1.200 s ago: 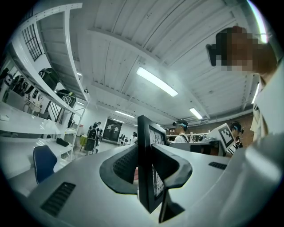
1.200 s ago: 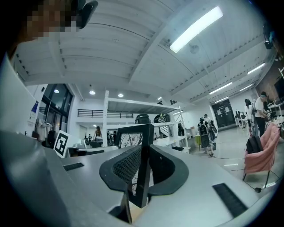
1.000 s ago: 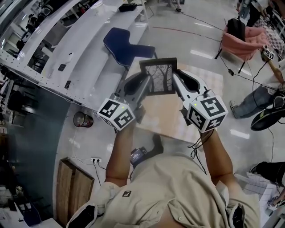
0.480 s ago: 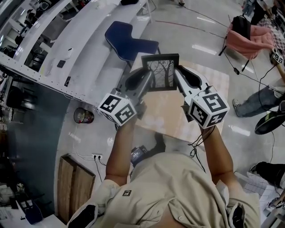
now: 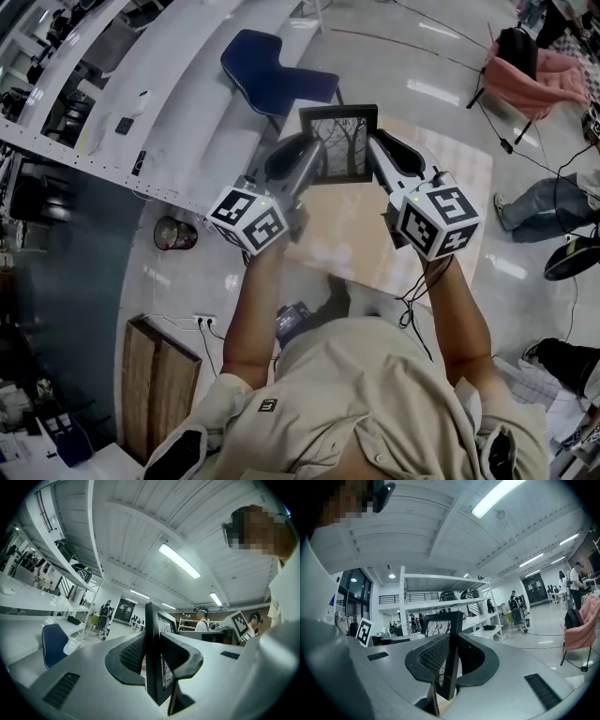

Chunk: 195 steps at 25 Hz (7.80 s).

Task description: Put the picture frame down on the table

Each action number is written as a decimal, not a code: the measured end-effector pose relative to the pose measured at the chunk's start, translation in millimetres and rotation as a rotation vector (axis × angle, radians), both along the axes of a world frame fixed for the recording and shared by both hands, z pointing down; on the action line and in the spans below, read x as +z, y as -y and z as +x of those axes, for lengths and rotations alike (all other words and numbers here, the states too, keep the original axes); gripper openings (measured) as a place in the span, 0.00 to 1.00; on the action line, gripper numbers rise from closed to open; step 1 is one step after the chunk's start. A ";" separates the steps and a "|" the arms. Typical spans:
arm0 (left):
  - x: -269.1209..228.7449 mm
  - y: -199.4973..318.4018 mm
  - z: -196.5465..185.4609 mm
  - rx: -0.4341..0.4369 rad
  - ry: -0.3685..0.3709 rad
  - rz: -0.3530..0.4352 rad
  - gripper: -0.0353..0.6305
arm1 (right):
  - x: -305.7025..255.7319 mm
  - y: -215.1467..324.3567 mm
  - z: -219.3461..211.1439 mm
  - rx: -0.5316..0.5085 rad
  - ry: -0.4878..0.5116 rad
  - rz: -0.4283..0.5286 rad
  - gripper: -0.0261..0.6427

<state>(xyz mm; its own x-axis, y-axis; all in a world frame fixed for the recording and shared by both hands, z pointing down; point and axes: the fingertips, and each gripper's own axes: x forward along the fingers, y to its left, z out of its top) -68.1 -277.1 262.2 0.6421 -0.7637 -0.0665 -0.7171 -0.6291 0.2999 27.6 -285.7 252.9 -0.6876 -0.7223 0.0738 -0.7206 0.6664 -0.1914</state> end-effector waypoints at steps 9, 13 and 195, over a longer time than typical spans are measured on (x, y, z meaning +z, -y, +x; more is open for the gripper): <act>25.5 34.7 -35.0 -0.013 -0.002 -0.051 0.20 | 26.8 36.1 -35.2 -0.007 -0.011 -0.060 0.14; 38.4 44.3 -36.7 -0.016 0.004 -0.069 0.20 | 41.1 46.0 -37.1 -0.004 -0.013 -0.079 0.14; 168.8 93.3 -47.8 -0.153 0.388 -0.181 0.10 | 192.2 98.5 -46.1 -0.021 -0.105 -0.279 0.11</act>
<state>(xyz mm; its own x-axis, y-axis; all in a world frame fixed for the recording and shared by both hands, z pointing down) -115.9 -370.4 431.0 0.4722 -0.8288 0.3000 -0.8787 -0.4695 0.0860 -18.4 -384.2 445.0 -0.6807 -0.6496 0.3386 -0.7324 0.6138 -0.2947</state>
